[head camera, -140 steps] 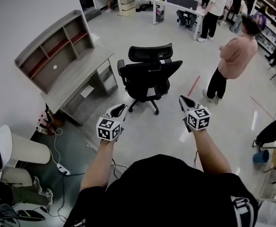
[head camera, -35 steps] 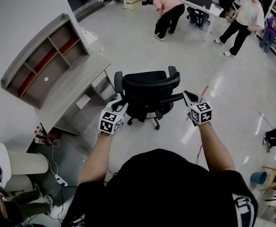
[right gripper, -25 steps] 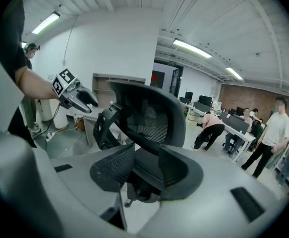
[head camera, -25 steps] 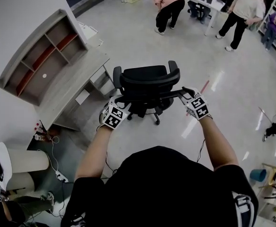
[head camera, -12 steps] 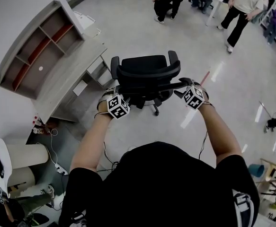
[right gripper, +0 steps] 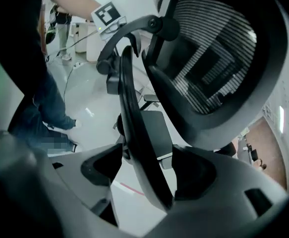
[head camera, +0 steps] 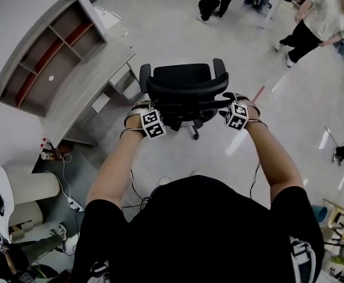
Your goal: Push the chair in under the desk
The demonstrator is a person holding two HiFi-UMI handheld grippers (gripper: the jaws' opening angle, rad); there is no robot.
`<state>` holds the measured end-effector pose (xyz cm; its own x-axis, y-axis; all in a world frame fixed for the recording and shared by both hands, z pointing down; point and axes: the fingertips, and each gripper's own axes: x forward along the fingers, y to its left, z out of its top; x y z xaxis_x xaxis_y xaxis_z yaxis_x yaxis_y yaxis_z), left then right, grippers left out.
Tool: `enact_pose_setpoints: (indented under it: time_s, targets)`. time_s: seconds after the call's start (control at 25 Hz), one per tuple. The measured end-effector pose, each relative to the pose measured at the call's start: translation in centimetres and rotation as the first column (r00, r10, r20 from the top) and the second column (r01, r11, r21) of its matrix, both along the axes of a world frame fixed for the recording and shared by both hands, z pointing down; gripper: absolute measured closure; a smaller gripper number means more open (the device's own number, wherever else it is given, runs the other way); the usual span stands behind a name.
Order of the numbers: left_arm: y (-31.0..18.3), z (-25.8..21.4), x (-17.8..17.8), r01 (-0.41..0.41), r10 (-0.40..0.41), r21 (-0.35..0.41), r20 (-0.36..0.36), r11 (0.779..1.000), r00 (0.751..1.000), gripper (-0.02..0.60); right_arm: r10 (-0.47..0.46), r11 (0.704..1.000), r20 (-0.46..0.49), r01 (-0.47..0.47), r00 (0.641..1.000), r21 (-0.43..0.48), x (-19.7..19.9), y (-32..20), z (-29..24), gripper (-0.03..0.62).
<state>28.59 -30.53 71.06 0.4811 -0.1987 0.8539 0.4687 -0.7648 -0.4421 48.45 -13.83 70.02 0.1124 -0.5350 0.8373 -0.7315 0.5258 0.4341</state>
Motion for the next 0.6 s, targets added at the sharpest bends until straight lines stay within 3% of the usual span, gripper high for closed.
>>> enact_pose_setpoints:
  time_s: [0.2,0.48,0.6]
  targets:
    - [-0.5,2.0,0.3,-0.025,0.023,0.028,0.073,0.999,0.997,0.295,-0.061,0.995,-0.082,0.054,0.995,-0.085,0.8,-0.3,2.5,0.281]
    - [-1.1,4.3,0.6,-0.051,0.042,0.056,0.148,0.997,0.988,0.291,-0.072,0.988,-0.094,0.058,0.993,-0.141,1.2,-1.1,4.8,0.281]
    - [-1.6,4.4,1.0,-0.051,0.039,0.077,0.148,0.996,0.988,0.291,-0.072,0.987,-0.108,0.055,0.992,-0.148,1.5,-1.4,4.9,0.283]
